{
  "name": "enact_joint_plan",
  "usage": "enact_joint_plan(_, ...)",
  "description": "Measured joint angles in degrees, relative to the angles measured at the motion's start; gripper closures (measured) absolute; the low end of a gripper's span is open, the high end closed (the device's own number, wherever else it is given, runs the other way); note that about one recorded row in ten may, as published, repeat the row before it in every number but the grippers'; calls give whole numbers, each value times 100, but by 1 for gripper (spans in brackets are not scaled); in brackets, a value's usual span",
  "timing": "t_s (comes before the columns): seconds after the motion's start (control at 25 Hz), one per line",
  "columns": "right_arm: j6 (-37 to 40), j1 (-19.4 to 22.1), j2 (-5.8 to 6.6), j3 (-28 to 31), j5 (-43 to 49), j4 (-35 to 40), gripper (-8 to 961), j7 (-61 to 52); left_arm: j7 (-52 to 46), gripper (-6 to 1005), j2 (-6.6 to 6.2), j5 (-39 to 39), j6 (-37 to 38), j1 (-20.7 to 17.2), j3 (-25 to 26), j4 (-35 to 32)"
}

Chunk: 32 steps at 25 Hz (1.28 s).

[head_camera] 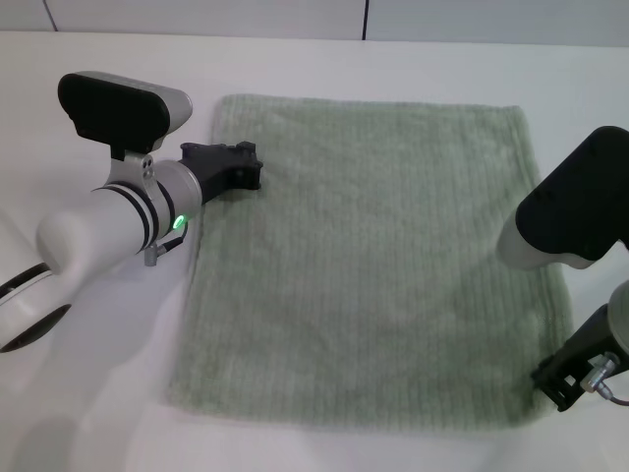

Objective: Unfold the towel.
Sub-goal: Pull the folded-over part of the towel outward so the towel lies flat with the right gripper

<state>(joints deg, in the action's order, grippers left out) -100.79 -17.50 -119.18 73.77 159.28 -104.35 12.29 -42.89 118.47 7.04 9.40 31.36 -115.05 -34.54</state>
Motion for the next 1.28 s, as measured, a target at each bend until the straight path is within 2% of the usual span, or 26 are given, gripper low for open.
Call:
enact_joint_plan(0.6, -26, 32, 16, -3, 151, 163, 893, -8, 0, 984, -9, -1, 0, -11, 0, -28)
enact_joint_plan(1.28, -46, -44, 18, -201, 223, 399, 828, 1, 0, 983, -9, -1, 0, -60, 0, -89)
